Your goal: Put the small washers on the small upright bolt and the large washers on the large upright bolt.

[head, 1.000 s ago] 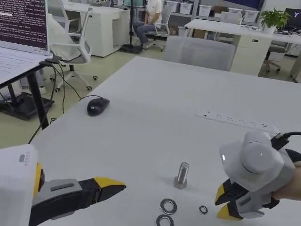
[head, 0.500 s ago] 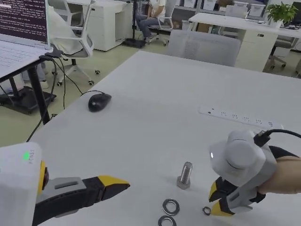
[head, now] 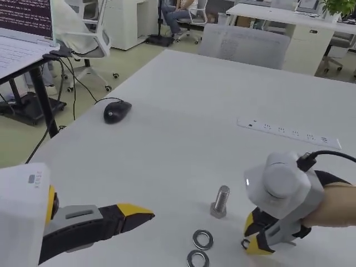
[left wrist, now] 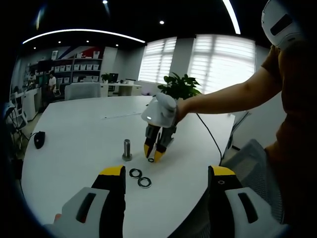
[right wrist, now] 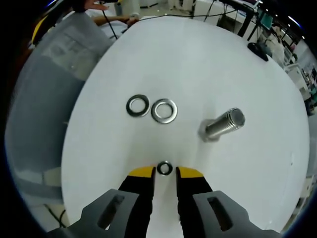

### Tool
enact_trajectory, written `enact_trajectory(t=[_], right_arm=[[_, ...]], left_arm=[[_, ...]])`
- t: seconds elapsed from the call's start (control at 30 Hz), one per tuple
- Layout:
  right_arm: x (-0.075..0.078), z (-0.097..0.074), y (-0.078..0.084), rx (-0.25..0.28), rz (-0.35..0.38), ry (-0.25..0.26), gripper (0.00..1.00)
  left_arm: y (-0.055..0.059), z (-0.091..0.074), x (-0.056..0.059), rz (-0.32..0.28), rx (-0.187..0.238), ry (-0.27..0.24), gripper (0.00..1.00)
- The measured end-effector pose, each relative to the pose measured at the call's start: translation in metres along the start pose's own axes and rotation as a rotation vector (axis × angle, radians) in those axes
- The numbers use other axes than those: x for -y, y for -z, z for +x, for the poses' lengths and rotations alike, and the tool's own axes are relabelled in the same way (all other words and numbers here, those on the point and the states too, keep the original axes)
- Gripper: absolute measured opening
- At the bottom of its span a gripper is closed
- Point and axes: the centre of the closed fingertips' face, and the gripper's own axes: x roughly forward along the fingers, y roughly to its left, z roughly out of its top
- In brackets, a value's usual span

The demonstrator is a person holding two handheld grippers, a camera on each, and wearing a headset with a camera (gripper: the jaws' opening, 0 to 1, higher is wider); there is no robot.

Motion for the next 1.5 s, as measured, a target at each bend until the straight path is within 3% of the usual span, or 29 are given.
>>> enact_trajectory(t=[0.37, 0.47, 1.27, 1.5], right_arm=[[0.0, 0.0, 0.0, 0.008, 0.005, -0.001, 0.18], [-0.005, 0.001, 0.0, -0.019, -0.037, -0.001, 0.18], [0.001, 0.002, 0.0, 0.002, -0.016, 0.013, 0.12], [-0.005, -0.015, 0.002, 0.022, 0.002, 0.029, 0.12]], left_arm=[[0.002, 0.002, -0.004, -0.006, -0.004, -0.004, 0.67], [0.002, 0.003, -0.005, -0.008, -0.004, -0.004, 0.67], [0.005, 0.002, -0.003, -0.005, -0.01, -0.007, 0.67], [0.005, 0.004, -0.002, 0.003, -0.017, -0.001, 0.66]])
